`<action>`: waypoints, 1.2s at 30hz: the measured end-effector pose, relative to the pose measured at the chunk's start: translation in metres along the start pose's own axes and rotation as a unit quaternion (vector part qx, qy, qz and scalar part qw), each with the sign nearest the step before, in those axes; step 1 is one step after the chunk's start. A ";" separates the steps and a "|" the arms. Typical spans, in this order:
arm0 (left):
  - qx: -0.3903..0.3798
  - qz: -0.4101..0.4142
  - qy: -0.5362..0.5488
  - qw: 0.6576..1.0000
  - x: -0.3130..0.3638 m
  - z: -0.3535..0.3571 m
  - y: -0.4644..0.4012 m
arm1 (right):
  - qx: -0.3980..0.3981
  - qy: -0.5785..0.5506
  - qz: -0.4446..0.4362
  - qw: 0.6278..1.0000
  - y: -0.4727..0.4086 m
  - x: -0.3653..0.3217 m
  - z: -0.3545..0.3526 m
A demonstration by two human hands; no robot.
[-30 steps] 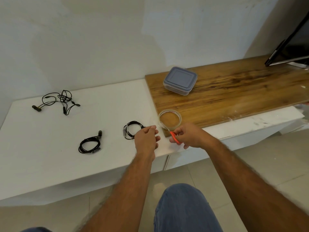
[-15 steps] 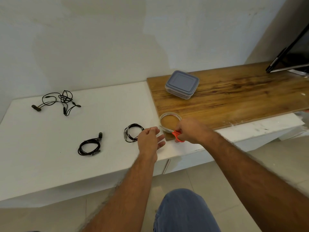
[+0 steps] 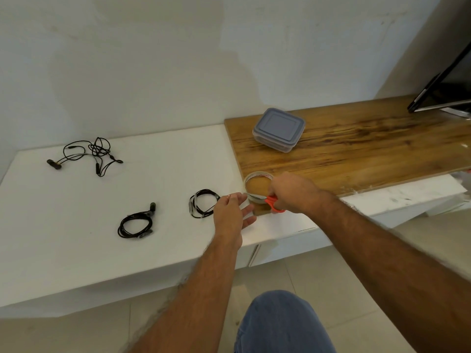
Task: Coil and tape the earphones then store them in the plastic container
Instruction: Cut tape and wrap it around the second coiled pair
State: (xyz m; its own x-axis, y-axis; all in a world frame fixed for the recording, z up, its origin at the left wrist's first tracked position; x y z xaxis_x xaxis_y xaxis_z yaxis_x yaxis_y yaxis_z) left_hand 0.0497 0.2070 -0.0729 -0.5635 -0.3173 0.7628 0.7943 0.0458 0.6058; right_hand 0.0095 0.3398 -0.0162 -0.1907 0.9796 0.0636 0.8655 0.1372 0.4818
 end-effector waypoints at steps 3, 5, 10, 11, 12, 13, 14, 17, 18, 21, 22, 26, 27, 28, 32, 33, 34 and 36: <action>-0.001 -0.003 0.010 1.000 -0.001 -0.001 0.001 | 0.014 0.028 -0.001 1.000 -0.003 -0.002 -0.004; -0.001 -0.010 0.021 1.000 -0.003 -0.001 0.001 | 0.015 0.048 0.000 0.999 -0.003 -0.003 -0.006; -0.004 -0.029 0.055 0.998 -0.007 0.000 0.002 | 0.005 0.084 -0.004 0.996 -0.006 -0.006 -0.011; -0.003 -0.029 0.055 0.998 -0.007 0.000 0.002 | 0.008 0.089 -0.005 0.996 -0.008 -0.007 -0.012; -0.002 -0.029 0.055 0.998 -0.007 0.000 0.002 | 0.011 0.092 -0.006 0.996 -0.009 -0.007 -0.013; -0.003 -0.029 0.055 0.998 -0.006 0.000 0.002 | 0.009 0.095 -0.007 0.995 -0.010 -0.008 -0.013; -0.003 -0.030 0.054 0.998 -0.006 0.000 0.002 | 0.002 0.098 -0.006 0.995 -0.012 -0.008 -0.011; -0.004 -0.033 0.056 0.998 -0.006 -0.001 0.003 | -0.018 0.106 0.003 0.994 -0.014 -0.006 -0.004; -0.005 -0.034 0.058 0.998 -0.006 -0.001 0.003 | -0.012 0.107 0.002 0.994 -0.014 -0.006 -0.004; -0.007 -0.036 0.059 0.998 -0.007 -0.002 0.005 | 0.009 0.107 0.002 0.994 -0.014 -0.007 -0.007; -0.008 -0.037 0.061 0.997 -0.007 -0.002 0.005 | 0.013 0.108 0.002 0.994 -0.013 -0.007 -0.008; -0.007 -0.040 0.075 0.996 -0.006 -0.004 0.008 | 0.008 0.108 0.006 0.994 -0.013 -0.006 -0.008; -0.004 -0.040 0.079 0.996 -0.005 -0.006 0.009 | 0.006 0.112 0.005 0.994 -0.013 -0.007 -0.008; -0.002 -0.038 0.079 0.996 -0.004 -0.008 0.009 | 0.005 0.119 0.005 0.993 -0.013 -0.007 -0.008; 0.001 -0.013 0.048 0.999 0.003 -0.015 0.012 | 0.002 0.127 0.002 0.992 -0.008 -0.007 -0.007; 0.002 -0.006 0.041 0.999 0.006 -0.018 0.014 | 0.001 0.124 0.002 0.992 -0.007 -0.007 -0.006; 0.001 0.001 0.035 0.999 0.009 -0.020 0.017 | 0.007 0.114 0.000 0.993 -0.006 -0.006 -0.006; -0.003 0.015 0.019 1.000 0.018 -0.025 0.022 | 0.034 0.066 0.004 0.997 -0.005 0.000 -0.010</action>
State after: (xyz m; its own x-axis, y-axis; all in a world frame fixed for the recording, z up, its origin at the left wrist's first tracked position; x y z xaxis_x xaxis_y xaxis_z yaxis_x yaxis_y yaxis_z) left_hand 0.0626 0.1783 -0.0521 -0.5309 -0.3526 0.7706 0.8118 0.0491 0.5818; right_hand 0.0004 0.3375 -0.0098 -0.2389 0.9534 0.1843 0.8956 0.1430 0.4212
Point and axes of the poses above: each hand's wrist, its own y-axis away from the middle knuckle, its own z-axis out of the palm, x = y × z, the point moved 10 cm from there along -y, towards the middle knuckle, and after that the axes turned 1 degree about -z, right-handed, at the moved point
